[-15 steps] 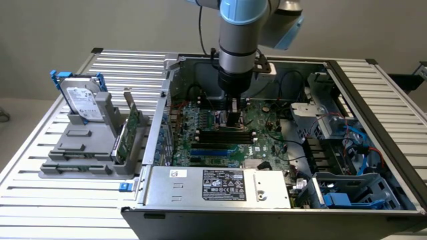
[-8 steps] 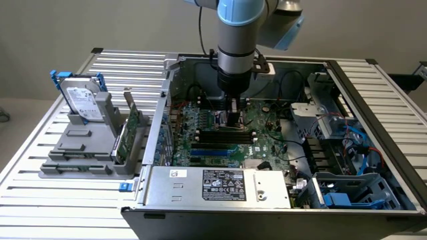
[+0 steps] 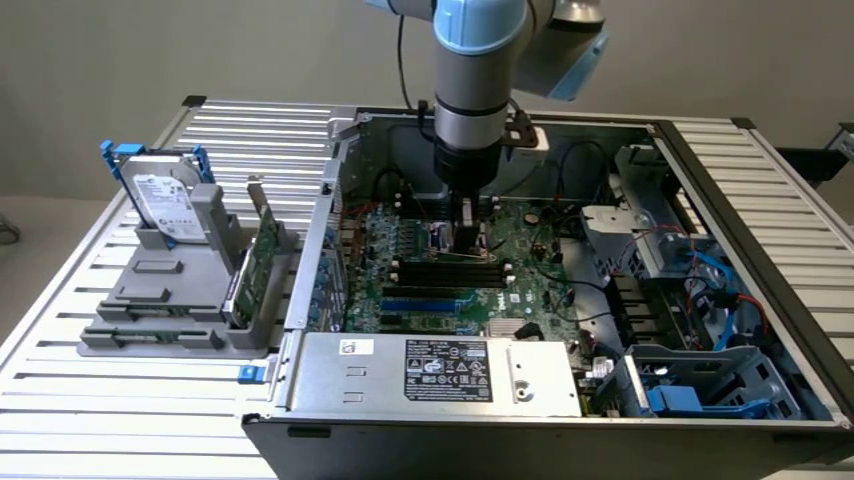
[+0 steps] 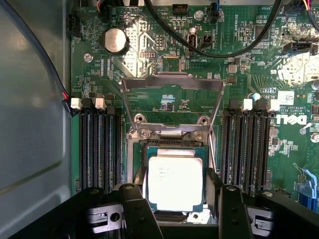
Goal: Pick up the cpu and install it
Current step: 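Place the cpu into insertion slot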
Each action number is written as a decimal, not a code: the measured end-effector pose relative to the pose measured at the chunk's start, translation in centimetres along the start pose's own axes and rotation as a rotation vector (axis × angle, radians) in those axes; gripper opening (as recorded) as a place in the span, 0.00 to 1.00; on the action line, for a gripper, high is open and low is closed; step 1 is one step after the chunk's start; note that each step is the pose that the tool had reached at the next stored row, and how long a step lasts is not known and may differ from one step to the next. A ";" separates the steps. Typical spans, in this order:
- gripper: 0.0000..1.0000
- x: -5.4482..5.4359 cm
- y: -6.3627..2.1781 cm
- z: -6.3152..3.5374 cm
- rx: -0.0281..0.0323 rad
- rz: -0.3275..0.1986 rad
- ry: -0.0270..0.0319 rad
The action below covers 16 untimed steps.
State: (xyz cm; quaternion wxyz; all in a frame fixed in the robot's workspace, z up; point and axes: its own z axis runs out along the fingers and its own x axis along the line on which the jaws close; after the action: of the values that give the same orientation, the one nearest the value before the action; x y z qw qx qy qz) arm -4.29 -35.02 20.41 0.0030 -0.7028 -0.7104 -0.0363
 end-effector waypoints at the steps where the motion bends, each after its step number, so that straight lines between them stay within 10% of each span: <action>1: 0.55 0.0 0.00 0.04 -0.0001 0.000 -0.0001; 16: 0.55 0.1 -0.09 0.54 -0.0003 0.000 -0.0002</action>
State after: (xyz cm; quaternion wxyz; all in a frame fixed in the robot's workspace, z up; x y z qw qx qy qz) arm -4.35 -34.86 19.87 0.0028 -0.7028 -0.7105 -0.0363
